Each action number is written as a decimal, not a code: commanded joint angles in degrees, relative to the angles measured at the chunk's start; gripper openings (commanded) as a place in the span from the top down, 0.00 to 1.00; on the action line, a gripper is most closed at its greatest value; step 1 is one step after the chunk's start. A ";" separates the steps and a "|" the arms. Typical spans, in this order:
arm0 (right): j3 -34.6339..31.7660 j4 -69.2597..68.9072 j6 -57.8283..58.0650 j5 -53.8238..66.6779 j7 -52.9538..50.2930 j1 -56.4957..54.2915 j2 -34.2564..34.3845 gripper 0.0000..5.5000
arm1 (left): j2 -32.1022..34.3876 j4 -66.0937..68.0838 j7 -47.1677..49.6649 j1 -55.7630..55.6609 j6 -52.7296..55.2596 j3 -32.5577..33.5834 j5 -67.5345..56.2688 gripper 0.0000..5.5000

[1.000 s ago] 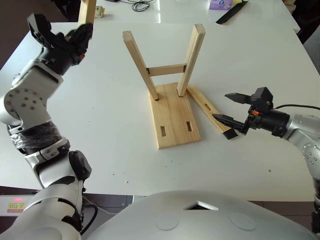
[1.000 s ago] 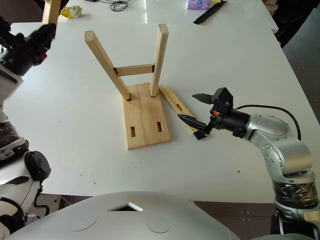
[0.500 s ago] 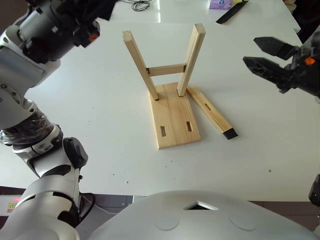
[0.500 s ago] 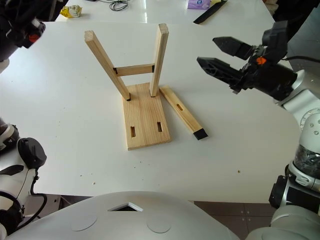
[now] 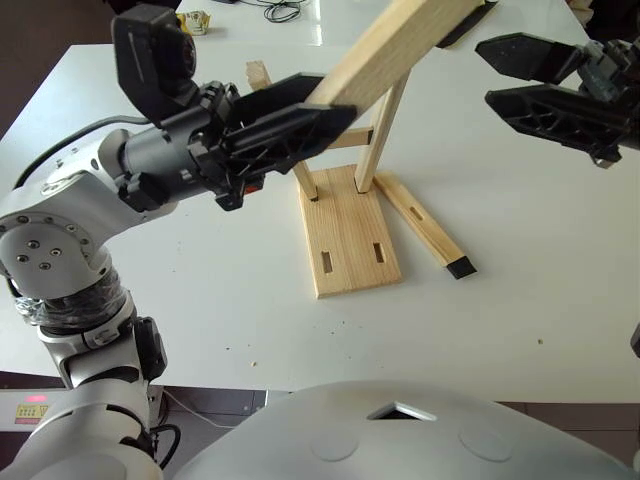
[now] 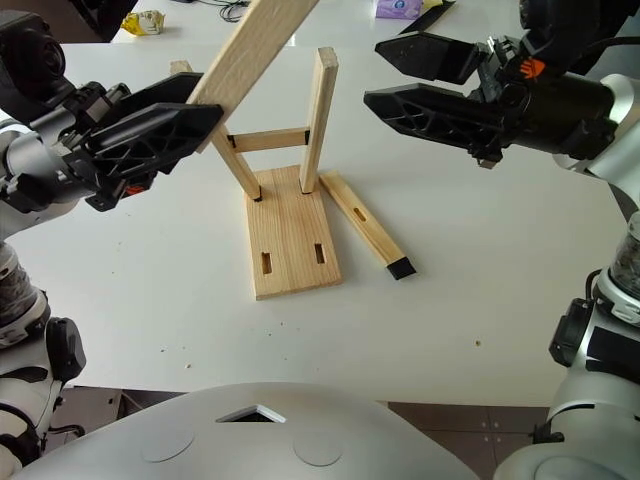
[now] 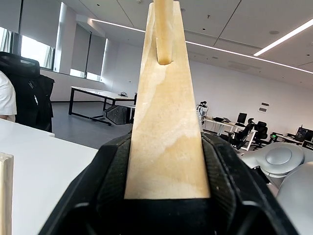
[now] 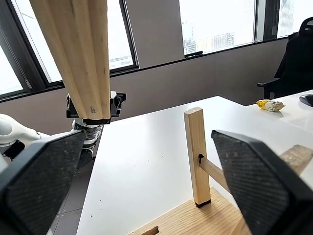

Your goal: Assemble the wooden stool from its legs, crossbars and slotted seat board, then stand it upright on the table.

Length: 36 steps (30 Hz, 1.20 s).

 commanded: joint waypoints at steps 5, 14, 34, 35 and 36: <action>3.21 1.25 3.37 3.18 0.59 -7.38 1.14 0.14 | 1.37 -0.87 -4.15 2.27 -2.36 -3.73 4.10 0.63; 3.75 0.74 6.67 8.41 -1.67 -9.00 1.76 0.14 | 1.81 0.43 -7.13 2.35 -3.74 -6.00 8.55 0.63; 4.41 0.07 6.10 8.50 -3.21 -9.50 1.88 0.47 | 2.21 0.59 -9.62 4.23 -4.35 -7.33 10.35 0.63; 4.42 0.02 6.10 8.26 -3.05 -9.41 1.81 0.48 | 2.26 0.76 -9.69 4.20 -4.36 -7.41 10.45 0.63; 4.45 -0.01 6.13 8.07 -2.87 -9.37 1.80 0.52 | 2.32 0.72 -9.68 4.29 -4.39 -7.41 10.47 0.63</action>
